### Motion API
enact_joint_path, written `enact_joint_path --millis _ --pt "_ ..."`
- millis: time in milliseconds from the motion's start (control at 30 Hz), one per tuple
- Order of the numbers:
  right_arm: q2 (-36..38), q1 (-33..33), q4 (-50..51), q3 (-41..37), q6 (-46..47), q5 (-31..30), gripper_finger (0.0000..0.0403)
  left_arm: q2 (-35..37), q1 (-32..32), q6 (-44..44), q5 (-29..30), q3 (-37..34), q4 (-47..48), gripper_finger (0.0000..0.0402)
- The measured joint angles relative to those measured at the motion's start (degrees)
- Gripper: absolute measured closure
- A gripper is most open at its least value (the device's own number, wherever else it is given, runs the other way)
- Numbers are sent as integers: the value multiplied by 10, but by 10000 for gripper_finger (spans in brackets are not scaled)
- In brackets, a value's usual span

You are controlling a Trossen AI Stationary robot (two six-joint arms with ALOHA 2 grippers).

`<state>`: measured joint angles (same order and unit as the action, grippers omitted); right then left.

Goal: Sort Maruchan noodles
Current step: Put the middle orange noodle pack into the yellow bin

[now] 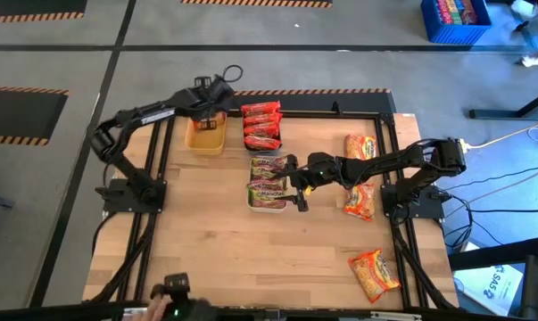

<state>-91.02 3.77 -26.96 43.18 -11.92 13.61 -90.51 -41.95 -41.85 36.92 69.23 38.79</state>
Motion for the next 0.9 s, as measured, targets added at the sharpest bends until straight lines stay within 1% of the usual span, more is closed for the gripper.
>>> enact_joint_path --millis 100,167,200,267,333,467,533,700,733,800,900 --pt "0 0 2 0 7 0 100 53 34 92 -68 0 17 261" --pt "0 0 26 5 47 17 100 86 59 163 -133 0 31 261" --pt "0 0 50 12 61 23 100 102 71 193 -172 0 45 261" --pt "8 0 111 30 74 11 100 137 96 240 -246 -12 49 261" --pt "20 -10 167 48 74 -6 100 171 128 265 -285 -35 43 261" --pt "53 -33 265 67 78 -42 100 230 202 314 -286 -102 17 263" --pt "78 -42 297 70 93 -62 100 257 239 347 -284 -142 -16 264" --pt "132 -64 392 70 163 -104 102 290 336 419 -292 -244 -89 264" --pt "144 -68 414 70 179 -113 106 291 355 435 -292 -261 -115 264" --pt "167 -80 464 70 218 -130 122 295 393 463 -289 -293 -135 264" --pt "195 -98 544 70 277 -131 160 294 450 503 -290 -324 -185 264"
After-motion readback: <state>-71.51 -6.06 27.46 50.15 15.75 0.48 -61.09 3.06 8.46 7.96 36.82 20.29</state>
